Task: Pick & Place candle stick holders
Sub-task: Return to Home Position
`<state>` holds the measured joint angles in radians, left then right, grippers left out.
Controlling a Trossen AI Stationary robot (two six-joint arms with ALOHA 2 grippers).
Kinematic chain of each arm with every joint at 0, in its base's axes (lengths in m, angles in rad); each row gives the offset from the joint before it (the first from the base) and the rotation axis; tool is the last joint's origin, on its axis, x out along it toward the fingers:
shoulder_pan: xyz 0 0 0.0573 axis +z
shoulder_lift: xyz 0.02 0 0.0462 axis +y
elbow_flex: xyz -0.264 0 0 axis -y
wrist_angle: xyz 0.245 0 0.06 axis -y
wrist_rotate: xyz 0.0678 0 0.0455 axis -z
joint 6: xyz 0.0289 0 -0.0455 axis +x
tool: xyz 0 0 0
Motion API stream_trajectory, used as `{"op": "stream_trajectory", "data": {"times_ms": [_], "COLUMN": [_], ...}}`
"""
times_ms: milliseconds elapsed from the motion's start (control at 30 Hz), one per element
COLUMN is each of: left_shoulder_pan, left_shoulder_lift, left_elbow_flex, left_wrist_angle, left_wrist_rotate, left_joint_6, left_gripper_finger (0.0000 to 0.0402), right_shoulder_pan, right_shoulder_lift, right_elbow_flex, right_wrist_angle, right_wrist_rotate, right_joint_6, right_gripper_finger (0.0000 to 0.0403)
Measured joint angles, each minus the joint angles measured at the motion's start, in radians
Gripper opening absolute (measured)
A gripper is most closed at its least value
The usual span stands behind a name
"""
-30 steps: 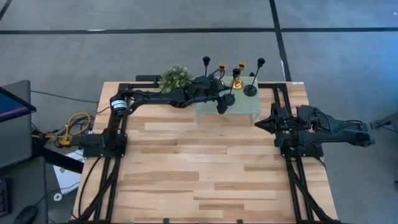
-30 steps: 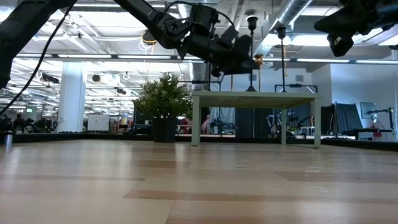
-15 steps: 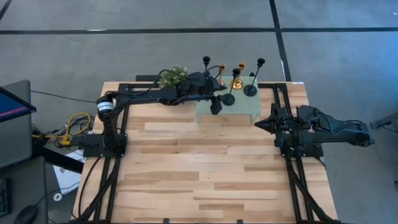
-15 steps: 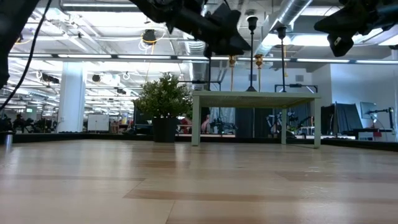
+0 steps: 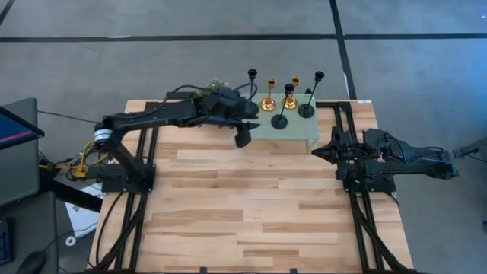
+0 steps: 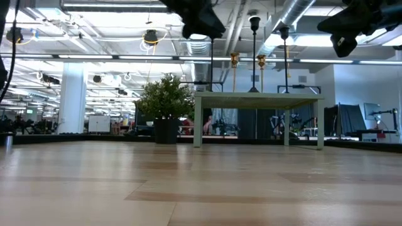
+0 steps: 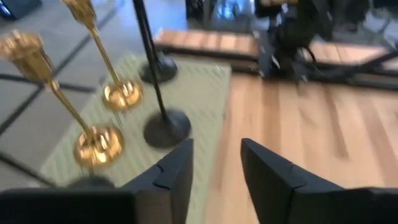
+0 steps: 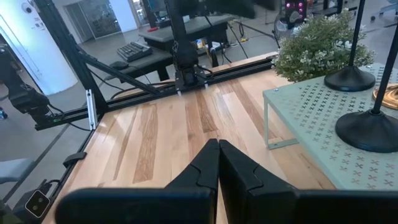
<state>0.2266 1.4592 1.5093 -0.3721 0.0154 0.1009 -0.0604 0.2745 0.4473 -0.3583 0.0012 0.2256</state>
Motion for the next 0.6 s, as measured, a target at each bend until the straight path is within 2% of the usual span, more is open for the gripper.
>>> {"op": "stream_trajectory", "data": {"times_ms": [133,333,500,600], "left_shoulder_pan": [-0.041,-0.136,-0.196,-0.229], "left_shoulder_lift": [-0.044,-0.147,-0.295,-0.384], "left_elbow_flex": [-0.004,-0.195,-0.414,-0.523], "left_wrist_angle": [-0.148,-0.080,0.053,0.075], "left_wrist_rotate": [0.005,0.027,0.022,0.026], "left_joint_6": [-0.027,-0.021,0.023,-0.002], "left_gripper_finger": [0.0090,0.0008,0.0007,0.0007], "right_shoulder_pan": [0.000,0.000,0.000,0.000], "right_shoulder_lift": [0.000,0.000,0.000,0.000], "right_elbow_flex": [0.000,0.000,0.000,0.000], "right_wrist_angle": [0.000,0.000,0.001,0.002], "right_wrist_rotate": [0.000,0.000,0.000,0.000], "right_joint_6": [0.000,0.000,0.000,0.001], "right_gripper_finger": [0.0000,0.0000,0.0000,0.0000]}}
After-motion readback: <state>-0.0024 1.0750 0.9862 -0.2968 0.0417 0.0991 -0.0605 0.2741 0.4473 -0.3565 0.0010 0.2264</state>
